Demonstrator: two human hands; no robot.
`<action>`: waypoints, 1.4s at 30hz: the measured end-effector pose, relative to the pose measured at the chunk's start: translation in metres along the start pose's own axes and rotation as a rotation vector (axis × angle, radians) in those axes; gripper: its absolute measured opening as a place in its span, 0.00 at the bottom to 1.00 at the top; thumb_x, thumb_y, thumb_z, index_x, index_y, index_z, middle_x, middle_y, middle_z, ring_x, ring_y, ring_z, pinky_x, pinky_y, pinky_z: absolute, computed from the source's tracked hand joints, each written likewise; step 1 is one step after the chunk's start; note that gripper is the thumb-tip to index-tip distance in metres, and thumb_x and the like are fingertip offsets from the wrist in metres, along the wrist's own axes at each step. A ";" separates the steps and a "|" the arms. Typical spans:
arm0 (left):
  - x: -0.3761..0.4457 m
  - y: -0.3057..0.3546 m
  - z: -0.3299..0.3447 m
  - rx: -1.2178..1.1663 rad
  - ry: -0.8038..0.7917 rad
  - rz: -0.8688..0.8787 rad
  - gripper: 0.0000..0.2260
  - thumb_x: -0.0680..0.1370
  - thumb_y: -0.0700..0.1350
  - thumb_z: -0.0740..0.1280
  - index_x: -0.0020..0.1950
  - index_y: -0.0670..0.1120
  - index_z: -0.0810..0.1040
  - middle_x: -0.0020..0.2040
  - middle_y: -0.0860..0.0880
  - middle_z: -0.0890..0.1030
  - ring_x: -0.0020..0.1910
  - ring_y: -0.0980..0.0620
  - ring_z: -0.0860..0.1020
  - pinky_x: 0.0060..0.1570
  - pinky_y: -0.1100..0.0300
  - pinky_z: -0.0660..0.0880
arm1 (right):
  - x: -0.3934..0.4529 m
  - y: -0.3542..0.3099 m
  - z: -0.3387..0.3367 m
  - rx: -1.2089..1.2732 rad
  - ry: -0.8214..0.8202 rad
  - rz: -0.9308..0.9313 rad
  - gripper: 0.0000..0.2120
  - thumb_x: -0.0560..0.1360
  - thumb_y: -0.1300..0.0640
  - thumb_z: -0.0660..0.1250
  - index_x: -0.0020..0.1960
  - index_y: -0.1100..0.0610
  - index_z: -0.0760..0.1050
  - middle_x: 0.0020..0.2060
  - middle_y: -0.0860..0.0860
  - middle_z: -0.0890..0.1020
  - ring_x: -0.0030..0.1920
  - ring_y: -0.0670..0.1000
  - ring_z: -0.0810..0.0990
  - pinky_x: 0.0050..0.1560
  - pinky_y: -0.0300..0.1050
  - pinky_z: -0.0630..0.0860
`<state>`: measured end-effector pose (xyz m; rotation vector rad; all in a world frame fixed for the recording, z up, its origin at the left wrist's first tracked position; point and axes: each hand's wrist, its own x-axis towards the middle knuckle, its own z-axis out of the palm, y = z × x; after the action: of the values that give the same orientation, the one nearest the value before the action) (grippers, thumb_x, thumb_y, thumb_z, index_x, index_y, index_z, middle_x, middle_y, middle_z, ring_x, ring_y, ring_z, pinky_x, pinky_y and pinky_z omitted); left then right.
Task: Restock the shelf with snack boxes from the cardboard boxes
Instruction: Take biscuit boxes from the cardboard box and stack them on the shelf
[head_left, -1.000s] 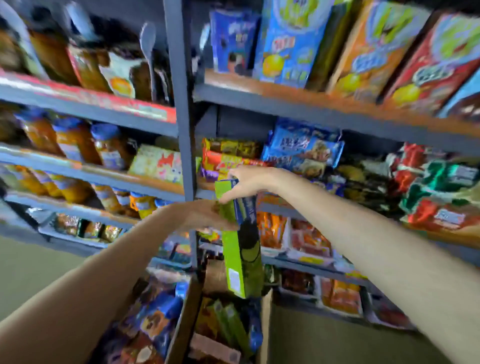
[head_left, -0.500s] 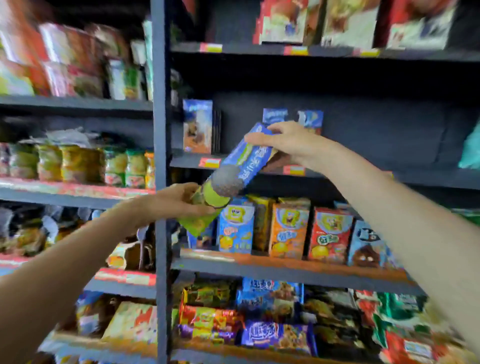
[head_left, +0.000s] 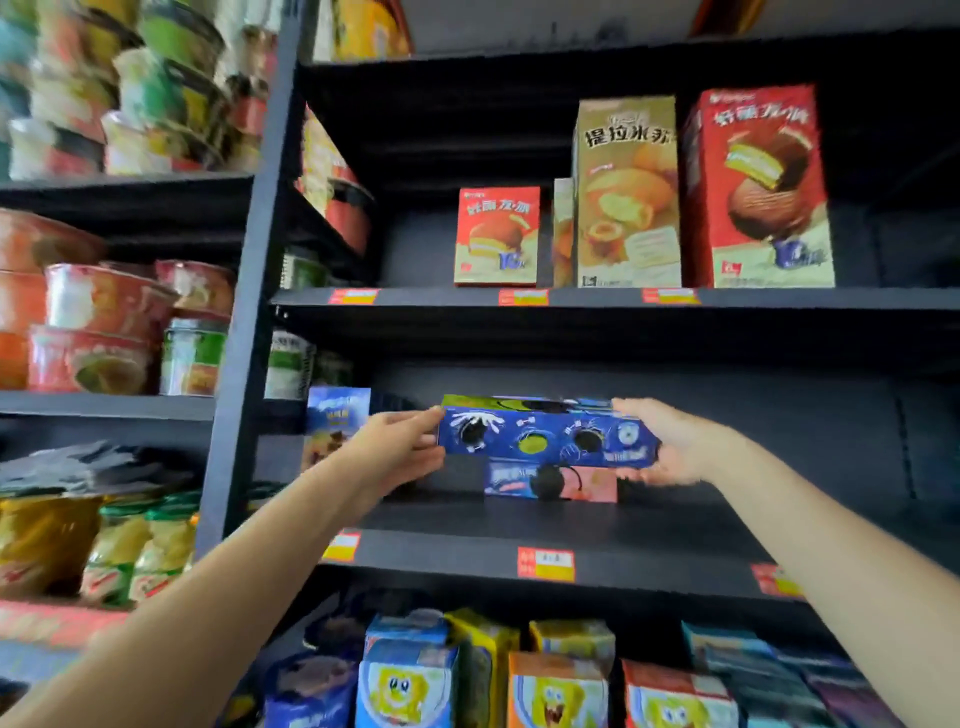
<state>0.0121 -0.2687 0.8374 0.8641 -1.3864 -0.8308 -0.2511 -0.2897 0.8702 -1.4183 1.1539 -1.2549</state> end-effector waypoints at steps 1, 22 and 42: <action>0.014 -0.004 0.005 0.074 0.000 0.016 0.06 0.79 0.45 0.63 0.44 0.44 0.75 0.30 0.49 0.72 0.26 0.58 0.70 0.26 0.70 0.70 | 0.004 -0.001 -0.006 -0.048 0.000 0.019 0.16 0.80 0.50 0.58 0.41 0.60 0.74 0.21 0.54 0.79 0.18 0.50 0.77 0.16 0.36 0.70; 0.100 -0.017 0.022 0.981 0.314 0.014 0.23 0.77 0.56 0.62 0.28 0.42 0.69 0.25 0.47 0.73 0.23 0.49 0.72 0.36 0.60 0.70 | 0.079 0.009 -0.047 -0.560 -0.250 0.232 0.44 0.68 0.23 0.36 0.35 0.59 0.73 0.21 0.50 0.66 0.18 0.44 0.60 0.20 0.32 0.56; 0.122 -0.073 0.048 0.489 0.024 -0.130 0.12 0.73 0.27 0.60 0.34 0.40 0.73 0.31 0.46 0.71 0.30 0.54 0.71 0.23 0.70 0.70 | 0.103 0.032 -0.045 -0.504 -0.060 -0.111 0.23 0.71 0.69 0.70 0.61 0.55 0.68 0.47 0.51 0.77 0.43 0.48 0.78 0.50 0.49 0.80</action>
<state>-0.0330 -0.4119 0.8293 1.3456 -1.5519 -0.5784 -0.2931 -0.3983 0.8601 -1.8955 1.4304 -1.0244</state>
